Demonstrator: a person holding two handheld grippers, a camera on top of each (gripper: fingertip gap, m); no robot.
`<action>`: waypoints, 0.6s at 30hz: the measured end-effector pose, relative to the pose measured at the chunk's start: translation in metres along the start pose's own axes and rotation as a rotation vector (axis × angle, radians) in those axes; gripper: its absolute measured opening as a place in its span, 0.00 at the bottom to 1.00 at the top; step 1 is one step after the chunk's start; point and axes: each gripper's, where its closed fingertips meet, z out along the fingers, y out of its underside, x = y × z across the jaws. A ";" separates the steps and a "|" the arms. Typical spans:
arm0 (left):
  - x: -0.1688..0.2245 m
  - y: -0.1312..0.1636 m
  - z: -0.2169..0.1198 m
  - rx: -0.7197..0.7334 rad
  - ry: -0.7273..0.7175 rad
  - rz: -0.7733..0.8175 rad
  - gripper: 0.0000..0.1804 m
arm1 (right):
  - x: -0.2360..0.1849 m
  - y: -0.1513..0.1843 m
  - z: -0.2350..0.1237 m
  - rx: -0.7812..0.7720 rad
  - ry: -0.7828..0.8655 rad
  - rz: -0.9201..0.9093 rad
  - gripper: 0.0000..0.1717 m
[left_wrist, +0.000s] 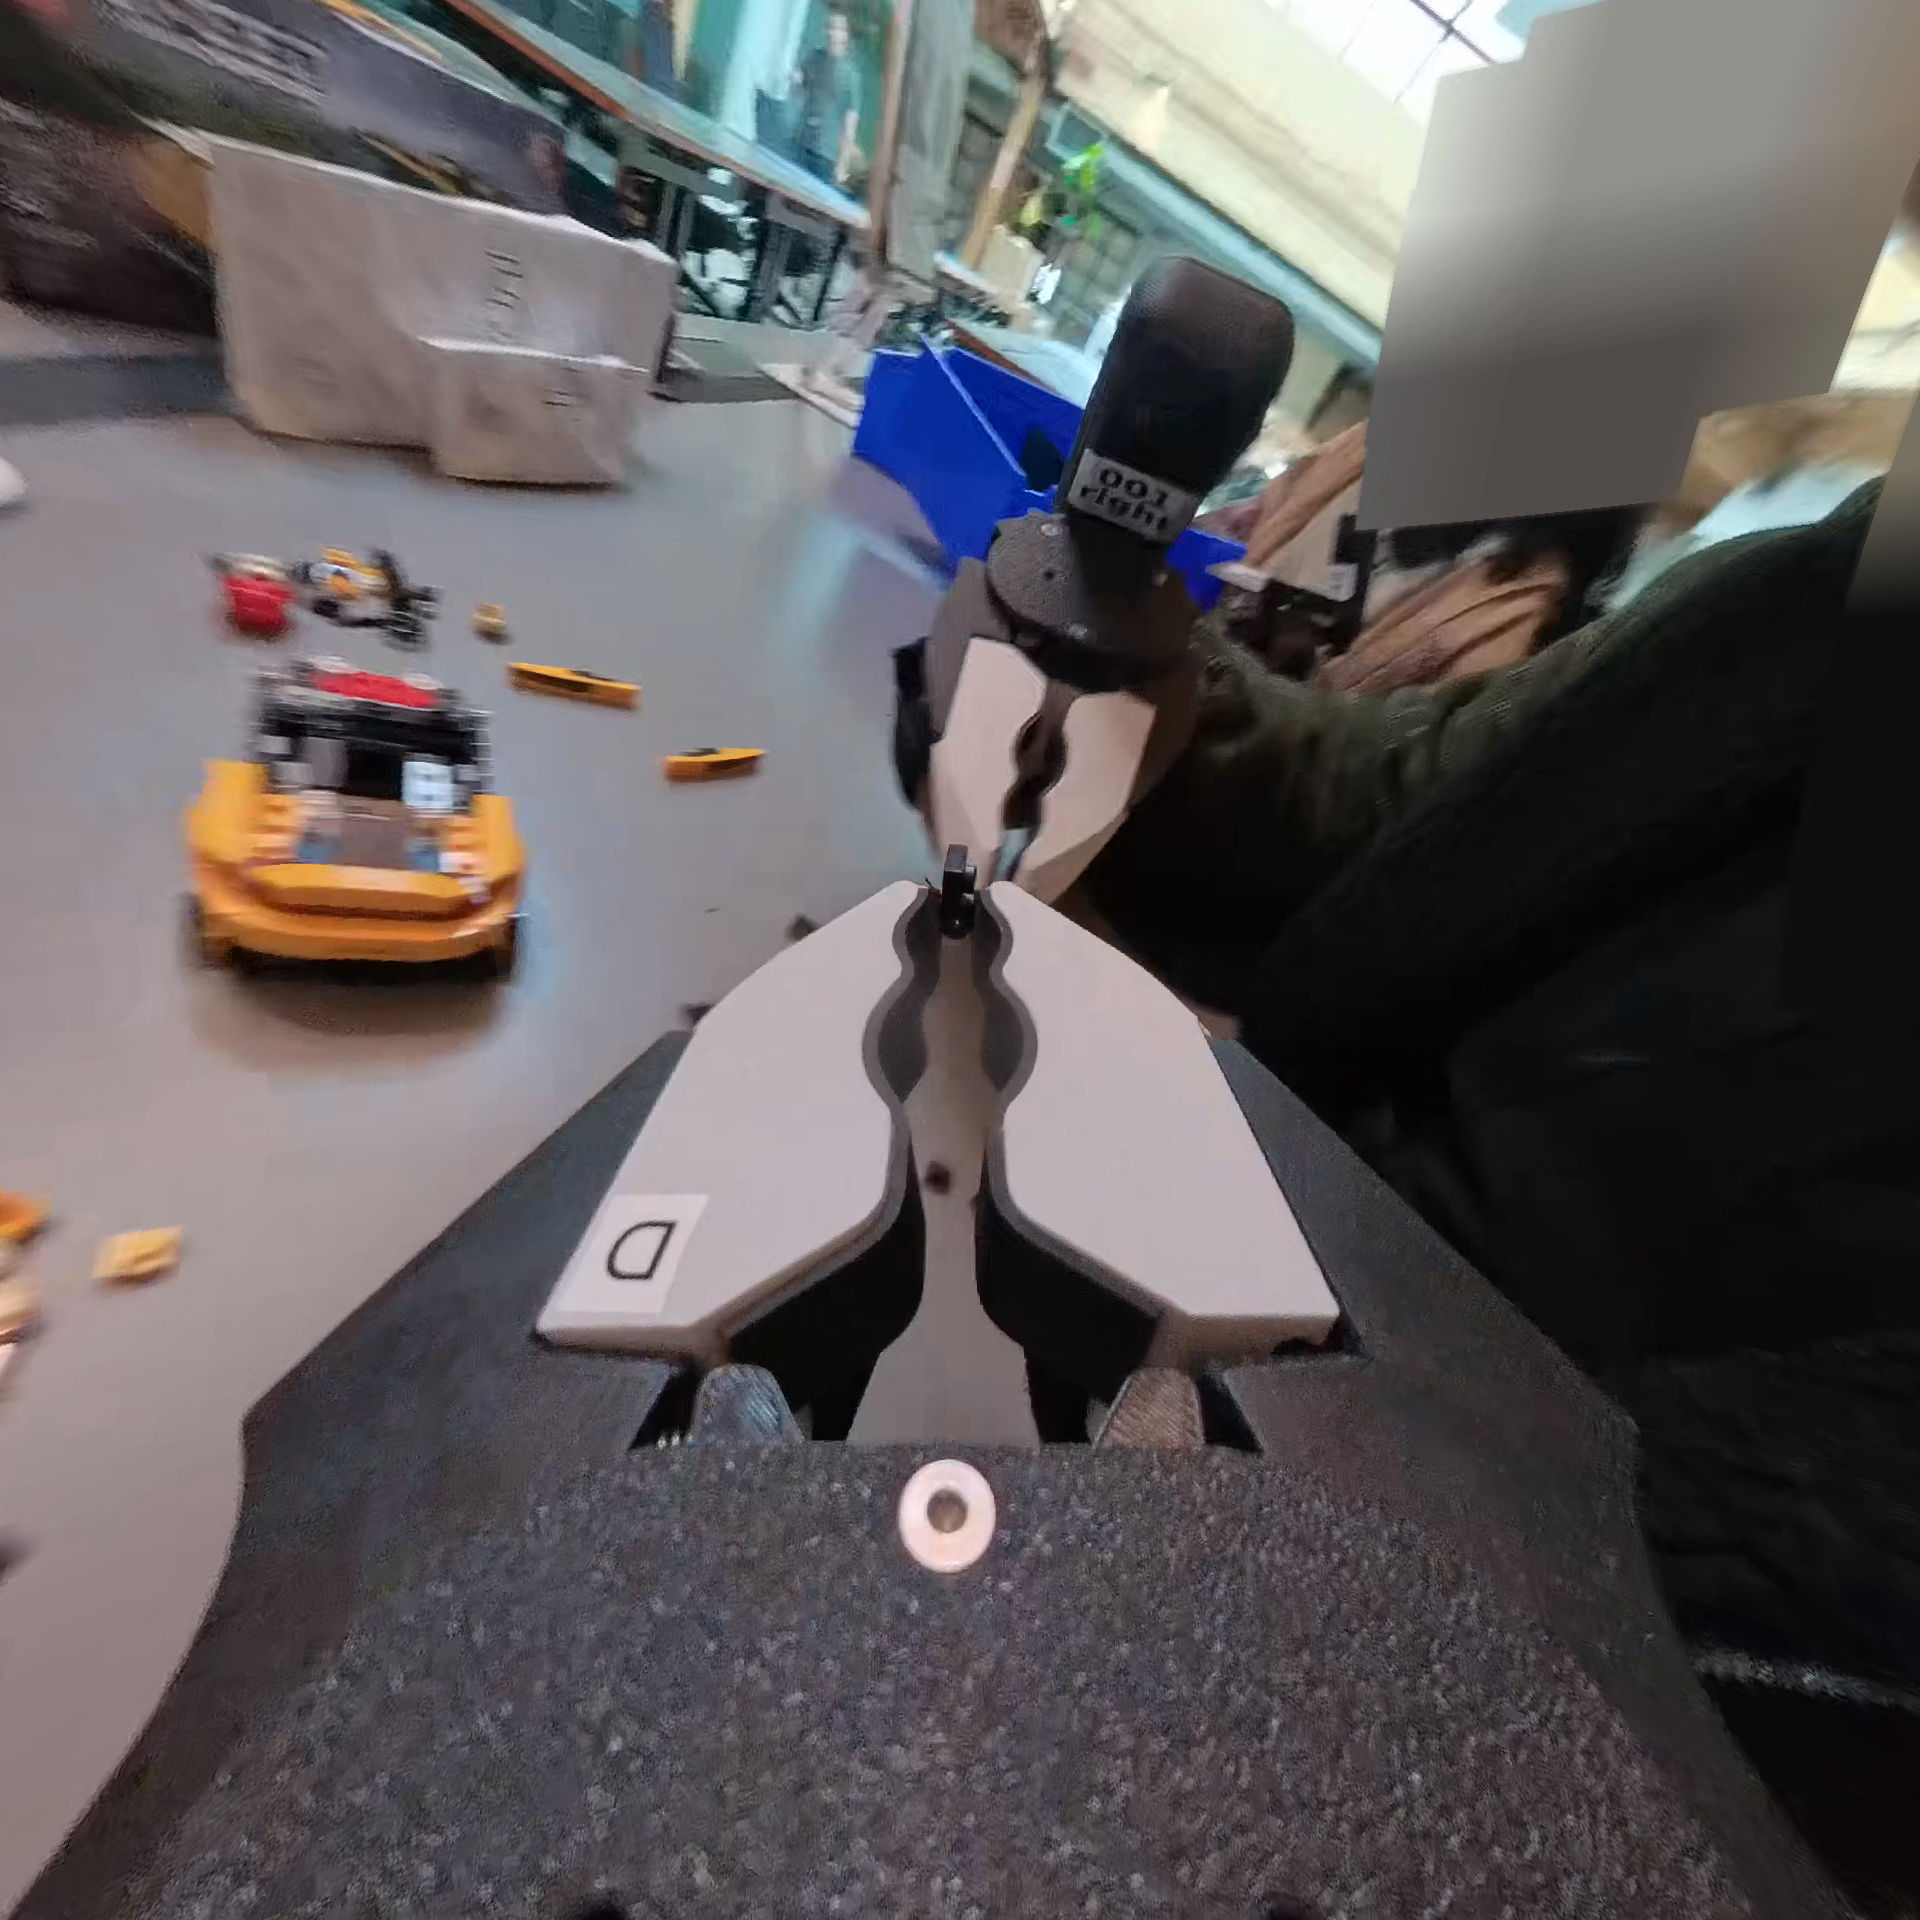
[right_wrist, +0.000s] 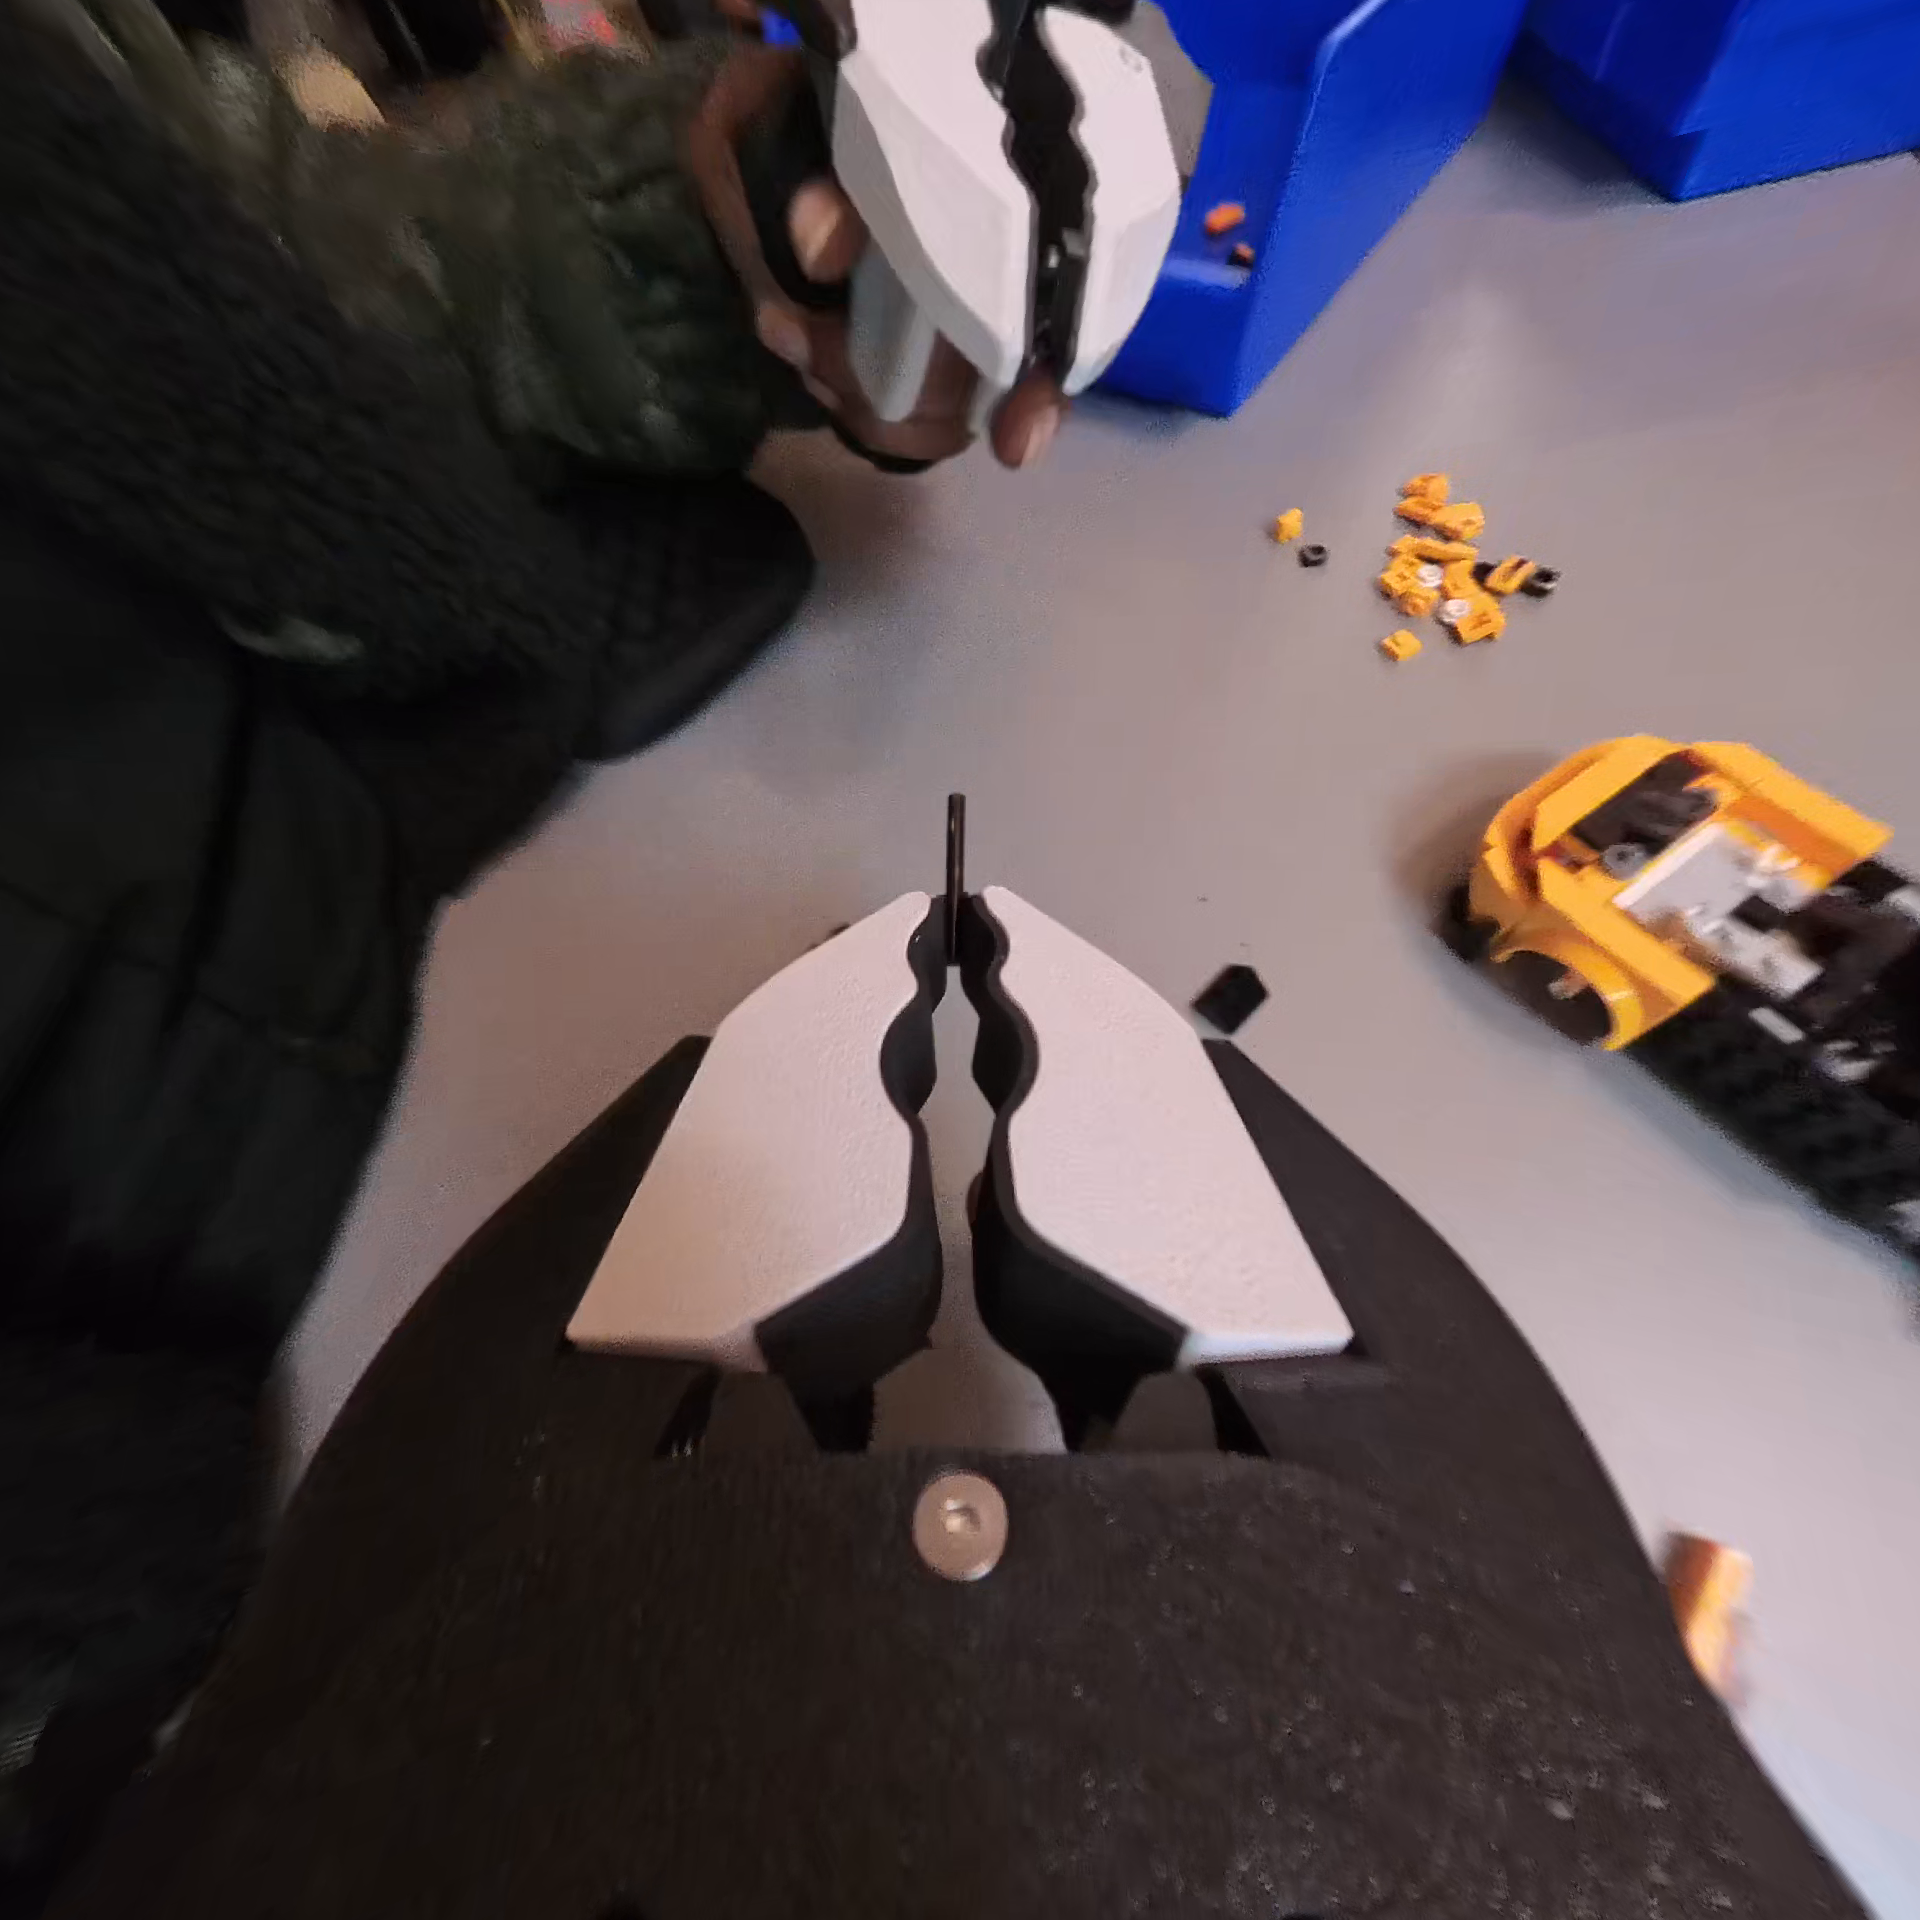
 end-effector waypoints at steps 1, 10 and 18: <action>-0.007 0.005 -0.003 -0.041 -0.069 0.067 0.03 | -0.002 -0.002 -0.004 0.028 -0.032 0.035 0.01; -0.034 0.074 0.032 -0.414 -0.233 0.261 0.13 | 0.001 -0.007 0.000 0.049 -0.010 0.002 0.02; -0.003 0.045 0.045 -0.173 -0.076 0.271 0.54 | 0.002 -0.009 0.000 0.066 -0.001 0.000 0.02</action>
